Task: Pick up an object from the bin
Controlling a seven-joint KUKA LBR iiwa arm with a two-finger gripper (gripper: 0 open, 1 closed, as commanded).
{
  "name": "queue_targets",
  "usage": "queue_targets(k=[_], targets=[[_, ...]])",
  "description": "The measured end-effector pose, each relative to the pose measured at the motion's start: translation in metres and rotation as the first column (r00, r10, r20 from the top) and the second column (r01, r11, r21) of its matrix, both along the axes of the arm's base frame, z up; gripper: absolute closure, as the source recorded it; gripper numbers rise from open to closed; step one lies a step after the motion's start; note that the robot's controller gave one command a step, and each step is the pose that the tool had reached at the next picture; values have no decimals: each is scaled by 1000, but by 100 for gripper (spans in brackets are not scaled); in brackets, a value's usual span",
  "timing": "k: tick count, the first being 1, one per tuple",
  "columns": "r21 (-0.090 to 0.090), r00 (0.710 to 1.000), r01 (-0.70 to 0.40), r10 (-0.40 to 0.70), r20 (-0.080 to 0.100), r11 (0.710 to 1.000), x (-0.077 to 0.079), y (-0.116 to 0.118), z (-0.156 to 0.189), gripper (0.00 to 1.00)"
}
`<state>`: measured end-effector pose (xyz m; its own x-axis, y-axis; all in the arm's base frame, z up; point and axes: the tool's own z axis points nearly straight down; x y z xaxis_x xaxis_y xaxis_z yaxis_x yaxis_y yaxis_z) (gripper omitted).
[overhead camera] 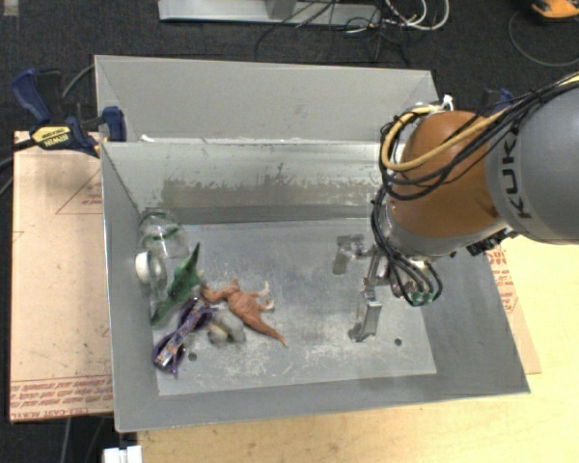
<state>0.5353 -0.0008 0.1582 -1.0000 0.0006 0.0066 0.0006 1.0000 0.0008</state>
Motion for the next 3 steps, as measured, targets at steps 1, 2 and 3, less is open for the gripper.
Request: queue_targets(k=[1,2,3], targets=[[0,1000,0,0,7,1000,2,0,5,0],[3,999,39,-39,0,999,45,73,-90,0],[1,996,-85,85,9,996,7,82,-45,0]])
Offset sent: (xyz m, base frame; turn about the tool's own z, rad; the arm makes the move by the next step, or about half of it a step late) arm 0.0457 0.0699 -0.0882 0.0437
